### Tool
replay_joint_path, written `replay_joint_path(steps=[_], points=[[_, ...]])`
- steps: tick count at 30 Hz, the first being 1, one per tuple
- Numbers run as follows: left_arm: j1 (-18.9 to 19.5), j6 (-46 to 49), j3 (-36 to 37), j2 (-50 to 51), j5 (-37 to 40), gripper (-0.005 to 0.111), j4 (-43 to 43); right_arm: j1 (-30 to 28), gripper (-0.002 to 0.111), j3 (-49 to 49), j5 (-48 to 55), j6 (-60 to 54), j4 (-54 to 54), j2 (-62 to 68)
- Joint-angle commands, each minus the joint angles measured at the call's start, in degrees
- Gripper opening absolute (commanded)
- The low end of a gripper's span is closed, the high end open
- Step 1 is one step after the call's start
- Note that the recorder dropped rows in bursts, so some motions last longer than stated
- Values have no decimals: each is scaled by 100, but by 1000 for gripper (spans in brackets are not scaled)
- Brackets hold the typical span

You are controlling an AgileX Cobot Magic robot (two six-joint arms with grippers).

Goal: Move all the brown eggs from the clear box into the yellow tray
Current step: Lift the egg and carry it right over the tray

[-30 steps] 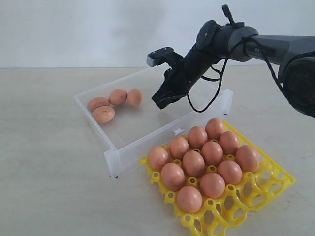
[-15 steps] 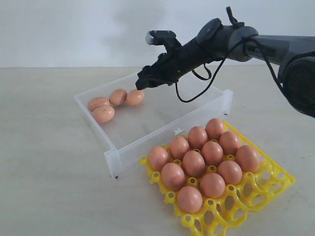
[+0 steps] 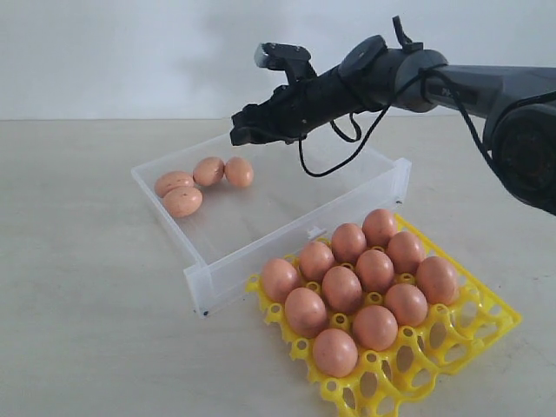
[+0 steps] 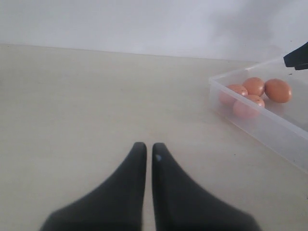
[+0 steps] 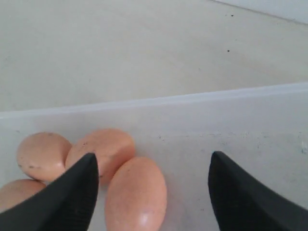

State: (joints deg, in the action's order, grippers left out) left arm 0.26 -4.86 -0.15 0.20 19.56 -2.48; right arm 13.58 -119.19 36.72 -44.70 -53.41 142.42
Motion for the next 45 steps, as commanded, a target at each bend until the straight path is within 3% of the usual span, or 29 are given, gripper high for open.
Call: replay_joint_path(steps=[1, 8, 9, 12, 13, 25, 28, 31, 34, 36, 45], points=[[17, -6, 15, -20, -23, 4, 15, 161, 58, 22, -391, -211, 8, 216], [17, -6, 15, -20, -23, 4, 15, 182, 54, 22, -351, -223, 266, 504], [17, -6, 15, -20, -23, 4, 15, 182, 49, 22, -339, -223, 407, 504], [17, -6, 15, -20, -23, 4, 15, 182, 7, 22, -361, -248, 745, 504], [17, -6, 15, -20, -23, 4, 15, 182, 0, 22, -375, -253, 774, 504], [17, -6, 15, -20, -23, 4, 15, 182, 0, 234, -202, 102, 912, 146], [17, -6, 15, -20, -23, 4, 15, 182, 0, 987, -733, 131, 900, -320], [17, -6, 15, -20, -23, 4, 15, 182, 0, 2453, -1928, -101, 643, -1052], [17, -6, 15, -20, -23, 4, 15, 241, 0, 3791, -3292, -2009, -270, -1911], [17, -6, 15, -20, -23, 4, 15, 269, 0, 4319, -3672, -3158, -512, -2330], [17, -6, 15, -20, -23, 4, 15, 234, 0, 4431, -3981, -2421, -615, -3183]])
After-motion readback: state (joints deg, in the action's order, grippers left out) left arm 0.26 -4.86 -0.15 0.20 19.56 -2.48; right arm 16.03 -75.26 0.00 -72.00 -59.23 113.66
